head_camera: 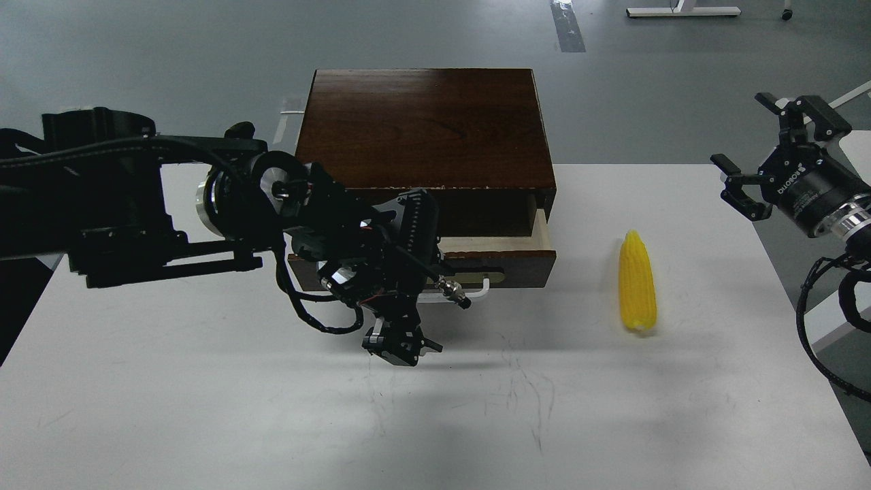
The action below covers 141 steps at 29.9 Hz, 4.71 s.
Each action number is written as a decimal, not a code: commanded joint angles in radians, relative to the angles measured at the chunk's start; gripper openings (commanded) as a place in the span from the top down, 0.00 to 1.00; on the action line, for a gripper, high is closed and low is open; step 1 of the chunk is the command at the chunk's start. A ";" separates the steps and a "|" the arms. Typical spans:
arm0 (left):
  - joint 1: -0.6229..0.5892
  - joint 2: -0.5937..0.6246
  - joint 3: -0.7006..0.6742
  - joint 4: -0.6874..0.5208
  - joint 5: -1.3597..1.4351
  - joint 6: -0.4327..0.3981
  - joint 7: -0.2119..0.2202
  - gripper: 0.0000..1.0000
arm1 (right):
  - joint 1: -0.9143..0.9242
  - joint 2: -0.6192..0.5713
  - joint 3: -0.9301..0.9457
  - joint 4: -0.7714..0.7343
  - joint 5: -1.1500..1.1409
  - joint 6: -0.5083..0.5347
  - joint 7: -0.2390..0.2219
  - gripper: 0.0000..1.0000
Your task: Put corn in drawer with both arms
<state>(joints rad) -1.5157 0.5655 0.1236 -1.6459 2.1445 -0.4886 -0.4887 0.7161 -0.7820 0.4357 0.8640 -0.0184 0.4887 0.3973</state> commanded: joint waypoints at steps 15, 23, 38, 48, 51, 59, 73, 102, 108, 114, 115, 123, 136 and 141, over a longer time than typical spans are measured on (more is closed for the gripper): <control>0.095 0.214 -0.229 0.274 -1.326 0.054 0.091 0.01 | -0.007 -0.002 -0.003 0.001 0.000 0.000 -0.001 0.00; 0.244 0.205 -0.242 0.457 -1.852 0.148 0.079 0.02 | -0.007 -0.002 -0.002 0.001 -0.038 0.000 -0.002 0.00; 0.601 0.071 -0.502 0.756 -2.069 0.028 0.091 0.01 | 0.037 -0.112 -0.009 0.049 -0.506 0.000 -0.003 0.00; 0.612 0.059 -0.529 0.747 -2.074 0.028 0.088 0.01 | 0.166 -0.143 -0.121 0.099 -0.998 0.000 -0.005 0.00; 0.620 0.057 -0.542 0.744 -2.074 0.027 0.088 0.01 | 0.169 -0.080 -0.182 0.098 -1.074 0.000 -0.011 0.00; 0.643 0.047 -0.553 0.744 -2.071 0.027 0.088 0.01 | 0.217 0.075 -0.383 0.018 -1.121 0.000 -0.057 0.00; 0.643 0.037 -0.555 0.744 -2.068 0.027 0.090 0.01 | 0.223 0.125 -0.453 -0.040 -1.123 0.000 -0.069 0.00; 0.643 0.050 -0.553 0.741 -2.068 0.000 0.090 0.01 | 0.272 0.126 -0.503 -0.023 -1.123 -0.018 -0.067 0.76; 0.641 0.051 -0.553 0.741 -2.068 0.000 0.090 0.01 | 0.460 0.040 -0.502 0.081 -1.123 -0.016 -0.066 0.72; 0.641 0.051 -0.559 0.741 -2.068 0.000 0.088 0.01 | 0.656 0.030 -0.528 0.132 -1.170 -0.013 -0.006 0.71; 0.641 0.051 -0.567 0.741 -2.068 0.000 0.088 0.01 | 0.695 0.050 -0.550 0.132 -1.216 -0.015 0.021 0.71; 0.641 0.054 -0.576 0.741 -2.068 0.000 0.088 0.01 | 0.891 0.229 -0.684 0.136 -1.434 -0.035 0.091 0.73; 0.641 0.056 -0.576 0.741 -2.068 0.000 0.088 0.01 | 1.138 0.395 -0.781 0.351 -1.713 -0.067 0.091 0.73; 0.641 0.054 -0.578 0.741 -2.068 0.000 0.088 0.01 | 1.152 0.395 -0.795 0.483 -1.859 -0.067 0.091 0.73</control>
<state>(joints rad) -0.8746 0.6202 -0.4534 -0.9051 0.0768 -0.4887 -0.4005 1.8637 -0.3868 -0.3462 1.2776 -1.7861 0.4217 0.4888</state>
